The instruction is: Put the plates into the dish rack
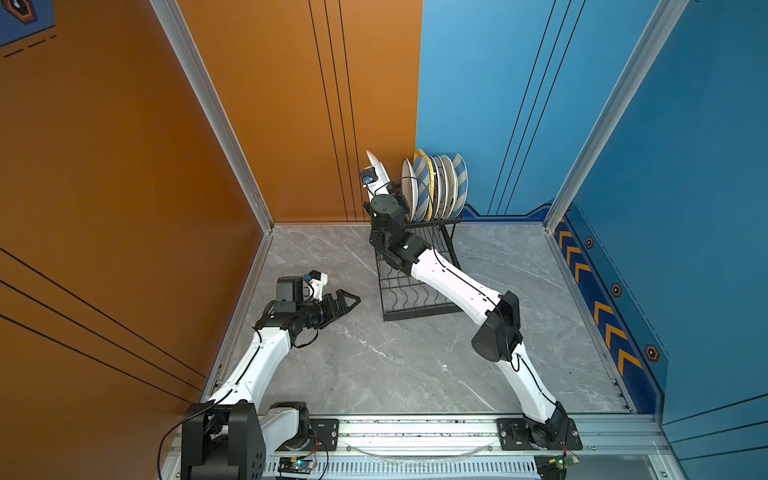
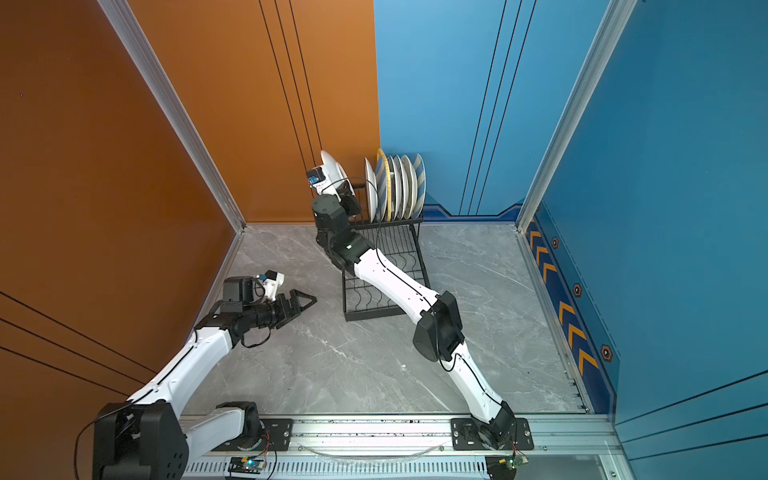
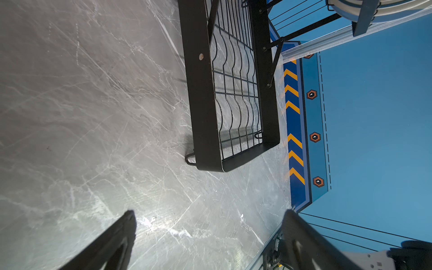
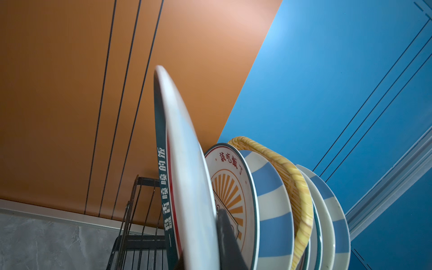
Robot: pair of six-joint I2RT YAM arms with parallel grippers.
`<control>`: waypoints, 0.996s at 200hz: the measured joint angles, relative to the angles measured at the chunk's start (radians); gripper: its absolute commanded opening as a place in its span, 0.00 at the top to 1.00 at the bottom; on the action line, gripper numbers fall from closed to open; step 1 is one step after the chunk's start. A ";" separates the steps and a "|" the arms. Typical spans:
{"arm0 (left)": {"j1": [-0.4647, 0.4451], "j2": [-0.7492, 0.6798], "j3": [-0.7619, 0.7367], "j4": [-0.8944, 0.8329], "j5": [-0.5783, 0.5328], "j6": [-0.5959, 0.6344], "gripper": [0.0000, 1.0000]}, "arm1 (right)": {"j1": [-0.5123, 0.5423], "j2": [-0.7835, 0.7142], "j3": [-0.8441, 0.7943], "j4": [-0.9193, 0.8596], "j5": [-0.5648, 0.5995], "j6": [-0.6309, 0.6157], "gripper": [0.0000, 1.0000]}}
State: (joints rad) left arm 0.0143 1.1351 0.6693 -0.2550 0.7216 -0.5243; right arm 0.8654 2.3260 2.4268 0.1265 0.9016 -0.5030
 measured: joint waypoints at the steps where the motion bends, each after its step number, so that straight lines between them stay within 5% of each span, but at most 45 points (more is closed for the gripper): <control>1: 0.000 0.000 0.000 0.000 0.000 0.000 0.02 | 0.001 0.000 0.000 0.001 0.000 -0.001 1.00; 53: 0.000 0.022 0.016 -0.004 0.000 0.000 0.02 | 0.013 0.000 -0.013 0.031 -0.004 -0.008 1.00; 199: 0.000 0.034 0.032 -0.005 0.000 0.000 0.02 | -0.147 0.000 0.061 -0.283 -0.153 0.384 1.00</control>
State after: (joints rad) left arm 0.0139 1.1694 0.7017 -0.2596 0.7212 -0.5240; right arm 0.7185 2.3260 2.4882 -0.1562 0.7490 -0.1192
